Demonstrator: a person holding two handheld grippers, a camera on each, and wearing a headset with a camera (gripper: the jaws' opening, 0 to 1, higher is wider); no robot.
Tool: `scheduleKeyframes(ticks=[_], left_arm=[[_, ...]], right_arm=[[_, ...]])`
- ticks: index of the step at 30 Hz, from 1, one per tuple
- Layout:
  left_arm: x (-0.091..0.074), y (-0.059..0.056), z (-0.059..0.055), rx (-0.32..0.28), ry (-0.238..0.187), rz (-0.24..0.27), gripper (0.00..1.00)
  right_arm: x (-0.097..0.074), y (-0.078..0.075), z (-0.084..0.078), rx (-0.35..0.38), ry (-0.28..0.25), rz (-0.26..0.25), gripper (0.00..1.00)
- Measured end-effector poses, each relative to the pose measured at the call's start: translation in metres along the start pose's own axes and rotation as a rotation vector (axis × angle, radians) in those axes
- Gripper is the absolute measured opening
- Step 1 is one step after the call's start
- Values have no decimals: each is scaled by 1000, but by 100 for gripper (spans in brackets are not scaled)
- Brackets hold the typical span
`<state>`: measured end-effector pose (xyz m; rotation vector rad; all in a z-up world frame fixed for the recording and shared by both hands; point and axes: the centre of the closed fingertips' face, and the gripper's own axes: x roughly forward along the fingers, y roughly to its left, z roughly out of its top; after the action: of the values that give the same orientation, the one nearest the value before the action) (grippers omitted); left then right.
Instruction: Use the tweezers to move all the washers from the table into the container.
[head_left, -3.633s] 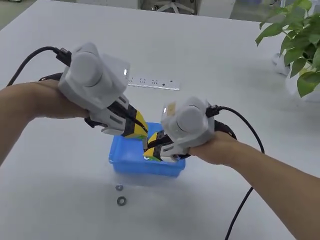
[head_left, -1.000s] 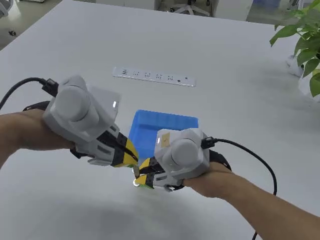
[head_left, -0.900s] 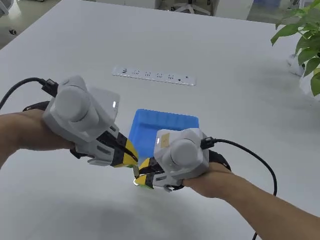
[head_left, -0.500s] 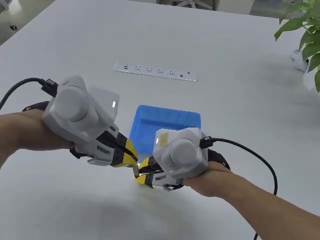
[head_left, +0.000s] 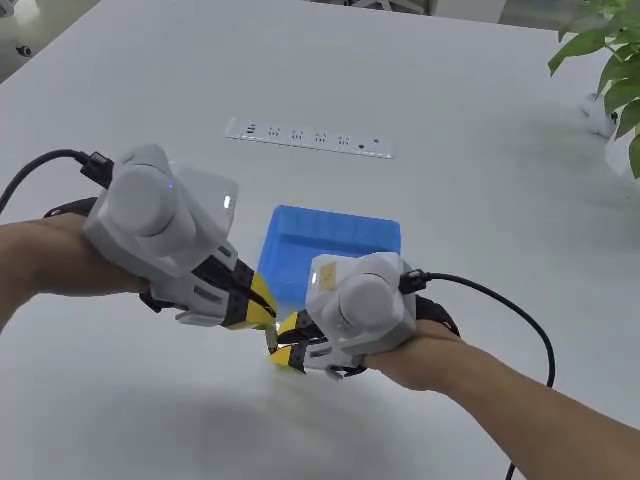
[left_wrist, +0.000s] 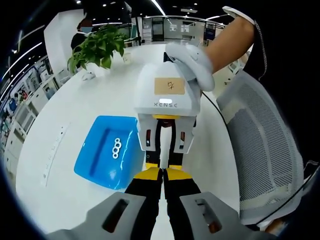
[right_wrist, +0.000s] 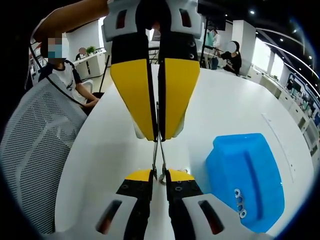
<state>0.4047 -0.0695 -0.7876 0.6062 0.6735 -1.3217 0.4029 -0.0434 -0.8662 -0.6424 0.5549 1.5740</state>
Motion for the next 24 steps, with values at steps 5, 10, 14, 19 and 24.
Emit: scheduleKeyframes(ticks=[5, 10, 14, 19, 24], left_arm=[[1, 0, 1, 1, -1, -3, 5], [1, 2, 1, 4, -2, 2, 5], [2, 3, 2, 4, -3, -4, 5], [3, 4, 3, 5, -3, -4, 5], [3, 3, 3, 6, -5, -5, 5]], right_arm=[[-1, 1, -1, -1, 6, 3, 12], [0, 0, -2, 4, 8, 1, 12], [0, -1, -2, 9, 14, 2, 11], [0, -2, -3, 1, 19, 0, 10], [0, -2, -3, -5, 21, -2, 9]])
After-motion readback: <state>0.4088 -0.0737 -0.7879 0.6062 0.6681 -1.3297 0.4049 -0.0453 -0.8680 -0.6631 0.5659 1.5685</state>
